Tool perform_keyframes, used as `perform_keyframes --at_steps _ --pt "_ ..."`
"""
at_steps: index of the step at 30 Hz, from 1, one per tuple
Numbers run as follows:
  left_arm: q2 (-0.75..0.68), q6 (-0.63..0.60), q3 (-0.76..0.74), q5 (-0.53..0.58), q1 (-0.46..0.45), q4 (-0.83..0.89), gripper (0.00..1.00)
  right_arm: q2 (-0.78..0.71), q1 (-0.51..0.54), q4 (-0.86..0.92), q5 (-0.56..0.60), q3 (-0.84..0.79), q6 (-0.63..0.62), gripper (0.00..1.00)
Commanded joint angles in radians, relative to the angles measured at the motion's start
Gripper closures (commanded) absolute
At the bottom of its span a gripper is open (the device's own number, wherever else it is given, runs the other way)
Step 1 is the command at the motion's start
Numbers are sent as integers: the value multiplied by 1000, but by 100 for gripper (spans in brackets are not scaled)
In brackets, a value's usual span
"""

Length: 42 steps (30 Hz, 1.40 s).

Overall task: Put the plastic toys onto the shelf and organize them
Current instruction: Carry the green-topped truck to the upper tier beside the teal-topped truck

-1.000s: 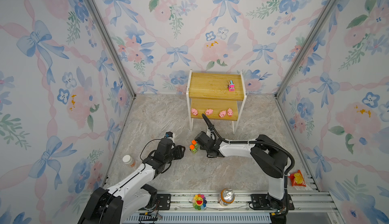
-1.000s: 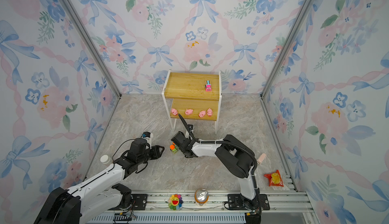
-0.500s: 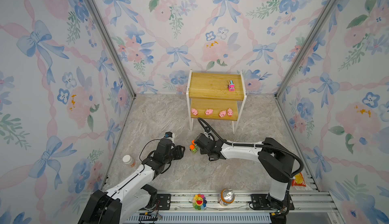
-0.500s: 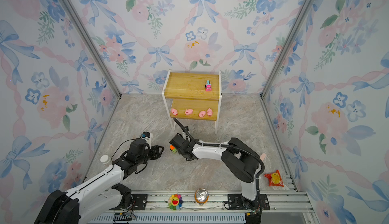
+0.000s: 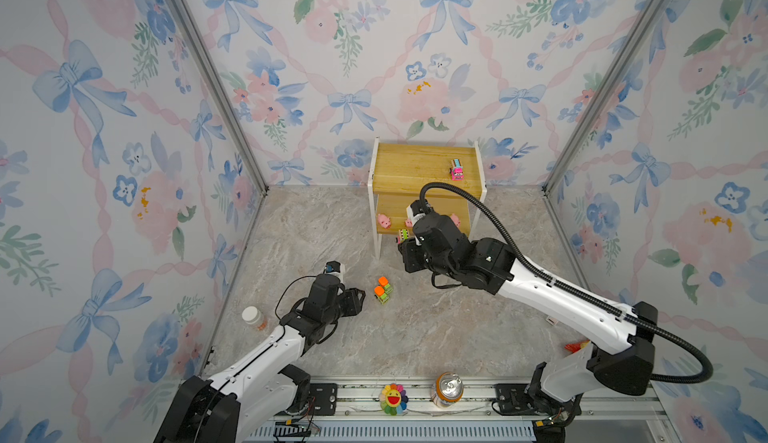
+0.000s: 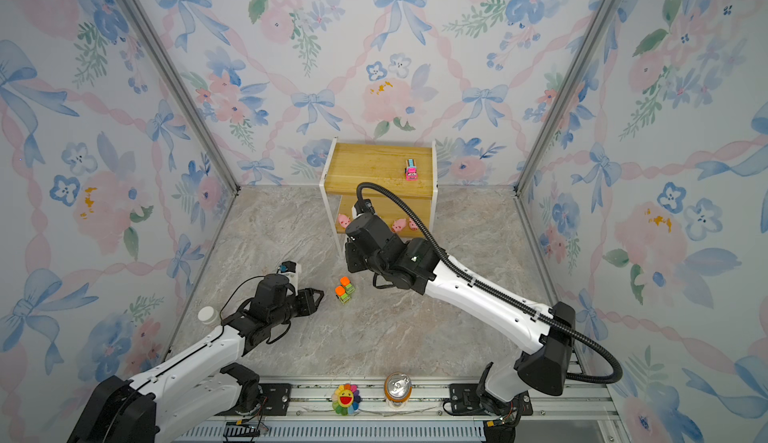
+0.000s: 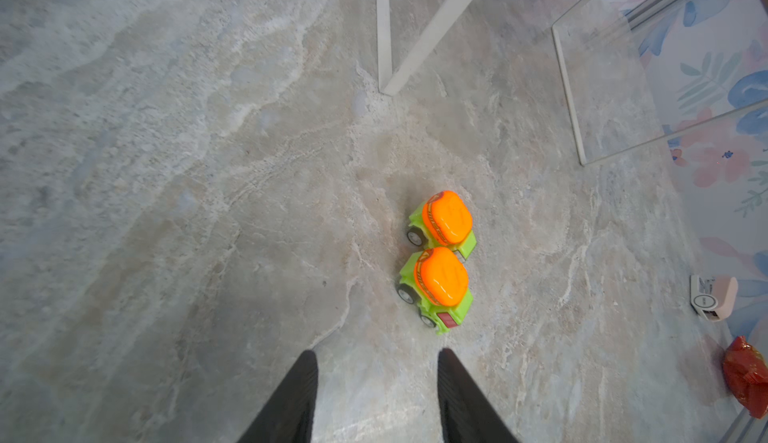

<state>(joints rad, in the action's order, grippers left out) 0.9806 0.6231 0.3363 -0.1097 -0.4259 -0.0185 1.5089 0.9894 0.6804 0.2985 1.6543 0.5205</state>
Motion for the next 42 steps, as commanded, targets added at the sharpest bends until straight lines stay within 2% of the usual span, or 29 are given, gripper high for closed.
perform_keyframes --at_steps 1,5,9,15,42 --pt "6 -23 10 -7 -6 16 52 -3 -60 165 -14 150 -93 78" --pt "19 -25 22 -13 -6 15 52 71 -172 221 -33 370 -128 78" --pt "29 -25 26 -15 -4 15 52 214 -268 307 -43 610 -149 78" --pt "37 -26 30 -12 -5 15 52 412 -349 399 -81 895 -160 78" --pt "61 -29 41 0 -5 15 52 491 -368 347 13 814 -149 76"
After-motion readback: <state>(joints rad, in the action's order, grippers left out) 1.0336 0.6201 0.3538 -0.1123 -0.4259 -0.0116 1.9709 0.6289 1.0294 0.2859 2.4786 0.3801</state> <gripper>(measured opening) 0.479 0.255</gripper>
